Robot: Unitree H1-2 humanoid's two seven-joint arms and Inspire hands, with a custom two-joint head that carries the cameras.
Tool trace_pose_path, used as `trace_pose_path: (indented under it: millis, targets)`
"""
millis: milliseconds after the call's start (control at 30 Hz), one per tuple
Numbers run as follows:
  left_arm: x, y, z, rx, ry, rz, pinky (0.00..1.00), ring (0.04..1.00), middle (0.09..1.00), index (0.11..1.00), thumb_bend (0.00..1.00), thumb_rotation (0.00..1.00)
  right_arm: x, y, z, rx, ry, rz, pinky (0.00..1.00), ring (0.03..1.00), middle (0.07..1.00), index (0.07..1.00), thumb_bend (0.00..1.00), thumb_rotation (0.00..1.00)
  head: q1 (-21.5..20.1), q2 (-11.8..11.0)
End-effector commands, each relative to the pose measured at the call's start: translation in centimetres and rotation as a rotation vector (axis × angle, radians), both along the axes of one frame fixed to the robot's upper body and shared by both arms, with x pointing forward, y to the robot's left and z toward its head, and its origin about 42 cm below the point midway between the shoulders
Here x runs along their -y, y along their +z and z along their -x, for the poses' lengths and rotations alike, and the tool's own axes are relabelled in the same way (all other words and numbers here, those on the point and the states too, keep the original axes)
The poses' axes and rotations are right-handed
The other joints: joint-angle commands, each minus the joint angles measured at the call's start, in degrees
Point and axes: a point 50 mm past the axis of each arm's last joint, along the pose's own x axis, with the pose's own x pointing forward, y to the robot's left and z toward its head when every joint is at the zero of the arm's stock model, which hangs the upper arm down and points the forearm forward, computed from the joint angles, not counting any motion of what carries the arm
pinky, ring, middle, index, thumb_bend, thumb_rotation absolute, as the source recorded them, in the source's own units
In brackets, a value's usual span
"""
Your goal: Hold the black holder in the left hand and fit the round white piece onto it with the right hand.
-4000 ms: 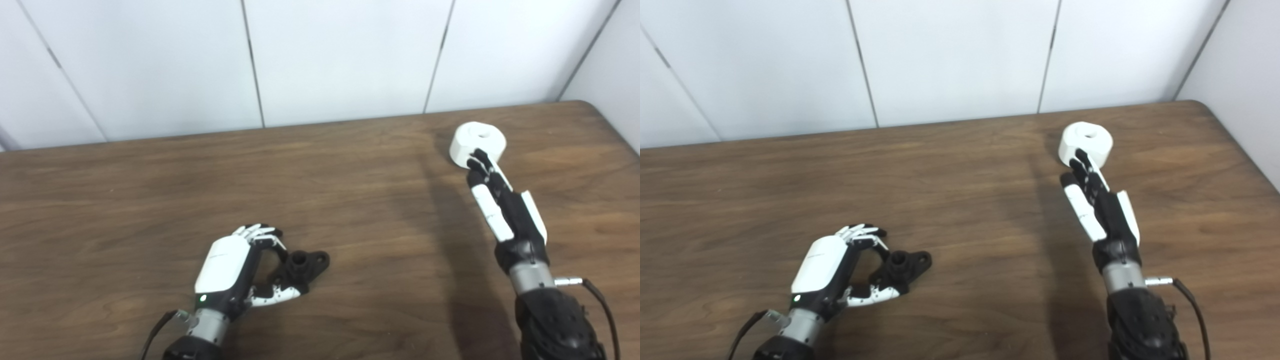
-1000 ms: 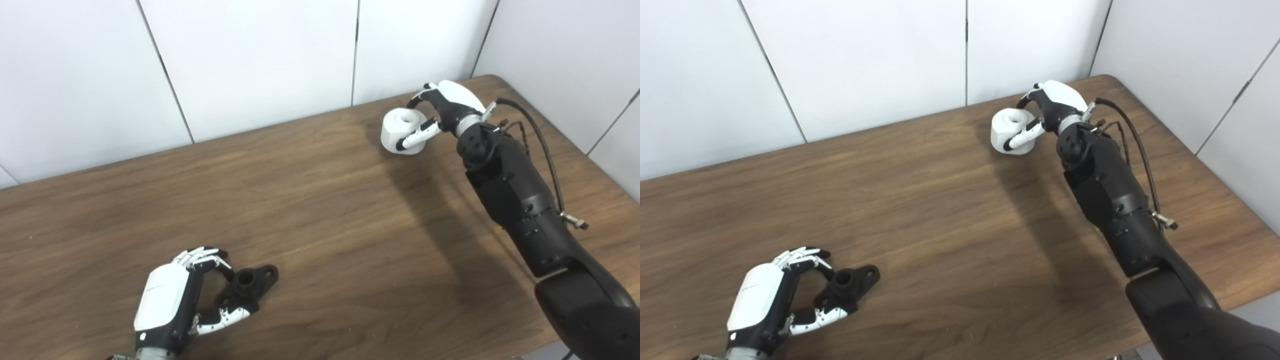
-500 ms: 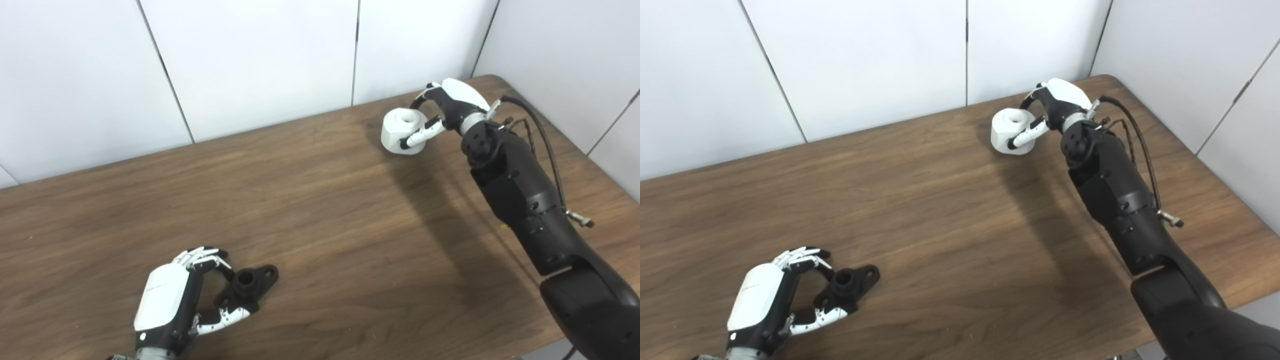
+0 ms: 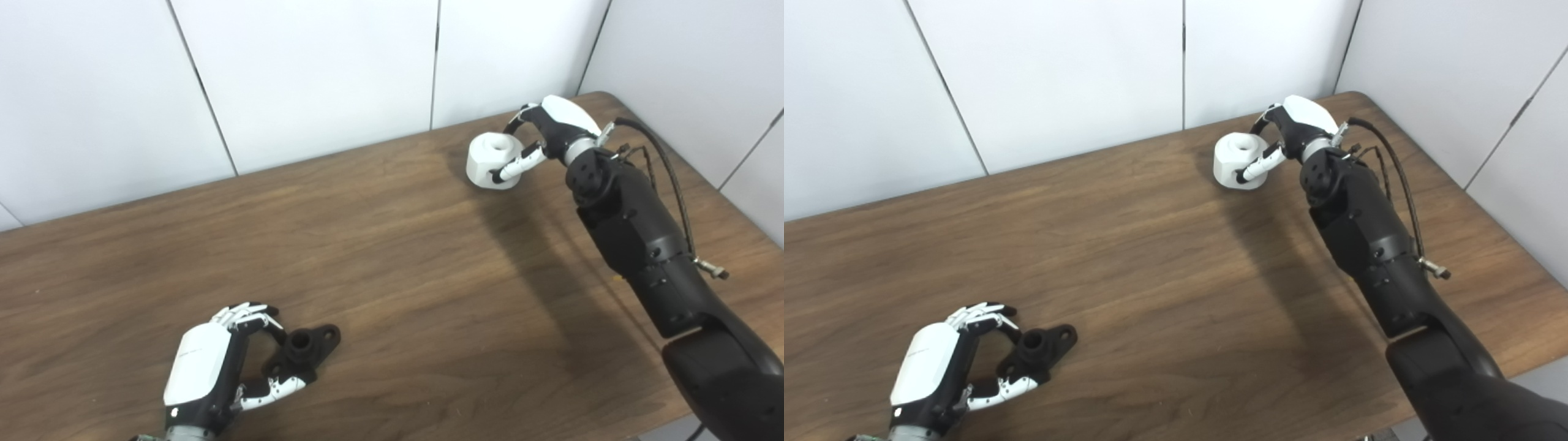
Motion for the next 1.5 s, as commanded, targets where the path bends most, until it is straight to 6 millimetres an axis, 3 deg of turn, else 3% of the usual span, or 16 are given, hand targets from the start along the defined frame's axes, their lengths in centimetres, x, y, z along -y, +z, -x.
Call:
trace_pose_path:
  millis: [0, 833, 1067, 1100, 1167, 1267, 1467]
  targets:
    - [-0.6, -0.12, -0.08, -0.009, 0.013, -0.013, 0.88, 0.832, 0.766, 0.485, 0.52, 0.04, 0.74, 2.99, -0.33, 0.095, -0.013, 0.026, 1.0, 1.0, 0.939, 0.67, 0.9, 0.24, -0.09, 0.07]
    - [-0.45, -0.12, -0.21, -0.003, 0.012, -0.018, 0.88, 0.83, 0.762, 0.485, 0.52, 0.04, 0.41, 2.34, -0.54, 0.082, -0.009, 0.002, 1.0, 1.0, 0.921, 0.67, 0.86, 0.2, 0.2, -0.17]
    - [-0.33, -0.02, -0.15, -0.003, 0.014, -0.012, 0.88, 0.829, 0.761, 0.486, 0.52, 0.04, 0.4, 2.38, -0.43, 0.103, -0.003, 0.001, 1.0, 1.0, 0.898, 0.62, 0.85, 0.18, 0.25, -0.22]
    - [-0.32, -0.02, -0.14, -0.002, 0.014, -0.013, 0.88, 0.83, 0.762, 0.486, 0.52, 0.04, 0.4, 2.37, -0.38, 0.112, -0.003, 0.0, 1.0, 1.0, 0.889, 0.543, 0.66, 0.16, 0.27, -0.21]
    - [-0.3, -0.02, -0.15, -0.003, 0.013, -0.014, 0.88, 0.829, 0.763, 0.486, 0.52, 0.04, 0.38, 2.34, -0.28, 0.126, 0.0, 0.004, 1.0, 1.0, 0.866, 0.501, 0.56, 0.15, 0.28, -0.21]
    - [-0.29, -0.04, -0.18, 0.0, 0.012, -0.01, 0.88, 0.829, 0.761, 0.486, 0.52, 0.04, 0.38, 2.24, -0.12, 0.139, 0.004, 0.009, 1.0, 0.987, 0.816, 0.485, 0.53, 0.14, 0.31, -0.25]
    - [-0.18, -0.22, -0.32, 0.003, 0.011, -0.01, 0.88, 0.829, 0.761, 0.485, 0.52, 0.04, 0.51, 2.05, -0.02, 0.162, 0.0, 0.009, 1.0, 0.977, 0.809, 0.484, 0.52, 0.14, 0.45, -0.36]
